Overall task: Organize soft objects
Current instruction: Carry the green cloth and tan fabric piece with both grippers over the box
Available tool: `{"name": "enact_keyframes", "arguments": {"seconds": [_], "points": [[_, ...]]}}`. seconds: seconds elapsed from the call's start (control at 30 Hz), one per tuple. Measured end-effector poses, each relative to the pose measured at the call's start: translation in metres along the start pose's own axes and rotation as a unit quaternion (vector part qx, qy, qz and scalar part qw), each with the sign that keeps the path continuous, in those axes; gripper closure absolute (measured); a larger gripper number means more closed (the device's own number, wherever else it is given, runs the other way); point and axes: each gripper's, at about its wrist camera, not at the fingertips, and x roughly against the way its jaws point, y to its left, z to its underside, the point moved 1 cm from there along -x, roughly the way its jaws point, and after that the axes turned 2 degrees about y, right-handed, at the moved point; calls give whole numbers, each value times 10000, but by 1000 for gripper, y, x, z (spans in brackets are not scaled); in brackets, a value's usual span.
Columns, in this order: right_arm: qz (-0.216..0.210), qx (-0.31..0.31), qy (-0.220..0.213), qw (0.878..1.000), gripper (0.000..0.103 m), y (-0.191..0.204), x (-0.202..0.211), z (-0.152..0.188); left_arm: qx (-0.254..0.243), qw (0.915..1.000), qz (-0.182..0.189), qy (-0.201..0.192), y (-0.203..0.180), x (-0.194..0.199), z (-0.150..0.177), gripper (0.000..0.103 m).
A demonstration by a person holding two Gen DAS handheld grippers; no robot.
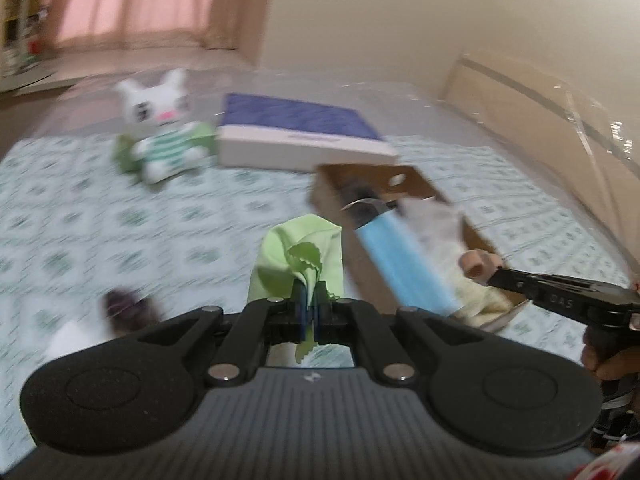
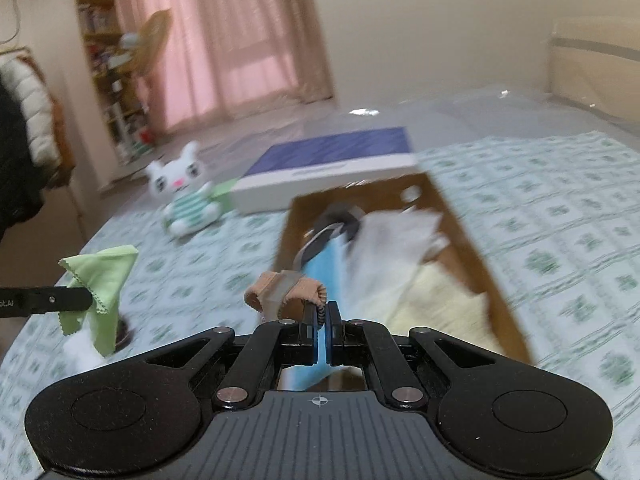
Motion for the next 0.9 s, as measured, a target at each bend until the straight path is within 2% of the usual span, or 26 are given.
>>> {"name": "enact_keyframes", "arguments": {"seconds": [0.27, 0.47, 0.7, 0.77, 0.83, 0.9], "points": [[344, -228, -170, 9990, 99, -48, -12, -37, -432, 9970, 637, 24, -72, -66, -49, 101], [640, -567, -107, 9963, 99, -76, -33, -48, -642, 9946, 801, 114, -113, -113, -76, 101], [960, -674, 33, 9931, 99, -92, -57, -49, -649, 9934, 896, 301, -134, -153, -86, 101], [915, -681, 149, 9934, 96, -94, -66, -47, -649, 9932, 907, 337, -137, -161, -87, 101], [957, -691, 281, 9926, 81, -94, -73, -44, -655, 9930, 902, 382, -139, -168, -87, 100], [992, -695, 288, 9922, 72, -95, -74, -39, -668, 9927, 911, 417, -139, -172, -86, 100]]}}
